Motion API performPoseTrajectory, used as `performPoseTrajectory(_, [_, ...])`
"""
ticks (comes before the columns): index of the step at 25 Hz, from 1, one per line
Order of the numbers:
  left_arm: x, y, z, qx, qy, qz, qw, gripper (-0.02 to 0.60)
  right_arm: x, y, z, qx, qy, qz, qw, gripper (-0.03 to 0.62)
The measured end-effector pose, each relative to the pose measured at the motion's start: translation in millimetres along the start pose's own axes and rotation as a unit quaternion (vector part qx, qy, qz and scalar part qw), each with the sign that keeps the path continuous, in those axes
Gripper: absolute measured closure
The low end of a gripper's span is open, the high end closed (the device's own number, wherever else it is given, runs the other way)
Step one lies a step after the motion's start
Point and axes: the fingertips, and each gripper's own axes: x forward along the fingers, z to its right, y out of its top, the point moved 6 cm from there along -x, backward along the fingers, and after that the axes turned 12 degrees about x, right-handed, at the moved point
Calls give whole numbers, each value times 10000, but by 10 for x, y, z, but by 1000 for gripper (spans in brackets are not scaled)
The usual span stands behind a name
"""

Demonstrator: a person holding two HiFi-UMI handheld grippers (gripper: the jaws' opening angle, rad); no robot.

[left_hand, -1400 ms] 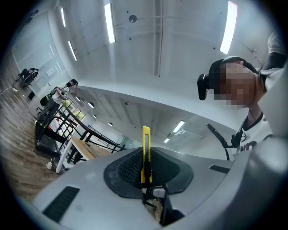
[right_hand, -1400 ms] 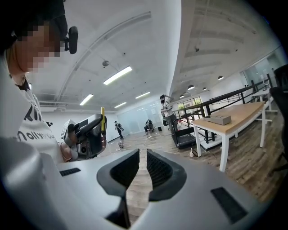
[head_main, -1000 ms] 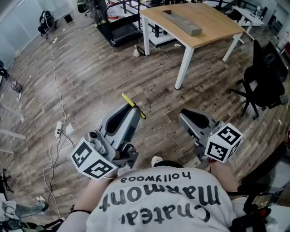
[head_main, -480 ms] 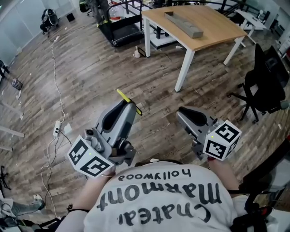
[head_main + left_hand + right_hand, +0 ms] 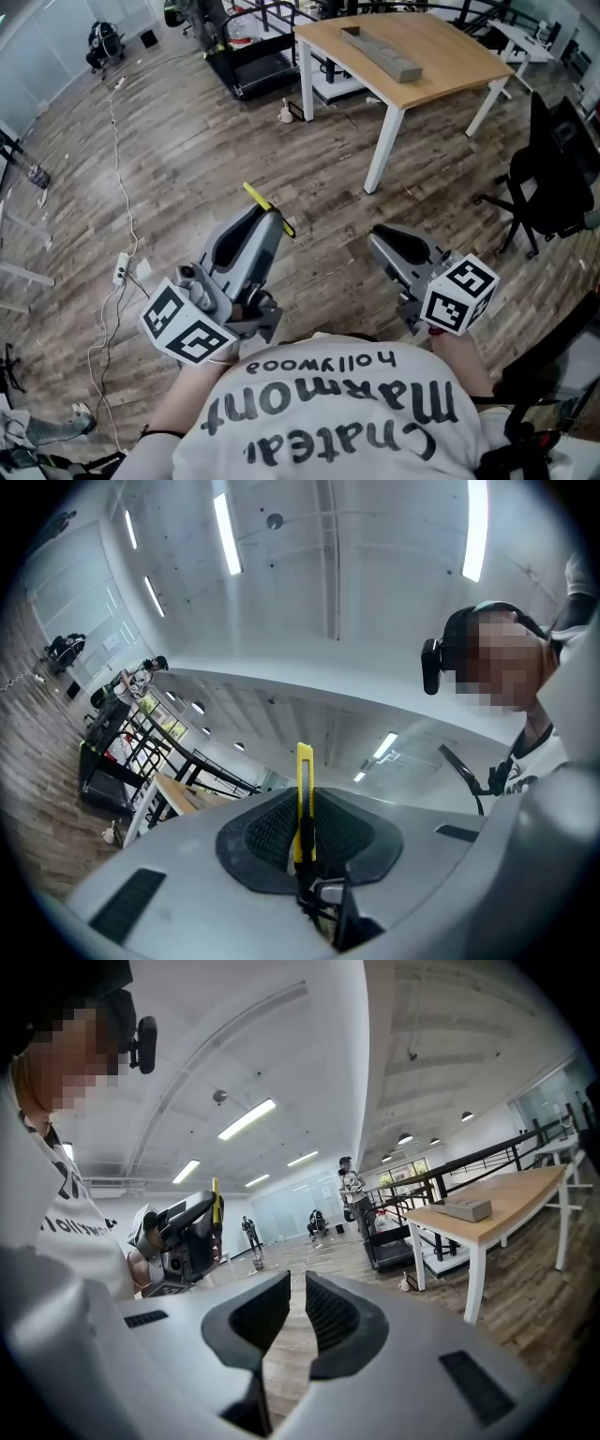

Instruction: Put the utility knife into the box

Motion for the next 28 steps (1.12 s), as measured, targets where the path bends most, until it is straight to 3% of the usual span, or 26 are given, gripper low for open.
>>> performPoseTrajectory(19, [90, -32, -90, 124, 24, -124, 9998, 530, 85, 20, 124, 56, -25, -44, 10000, 540])
performPoseTrajectory(28, [437, -134, -247, 123, -280, -114, 9995, 529, 104, 136, 381, 50, -250, 90, 9996, 540])
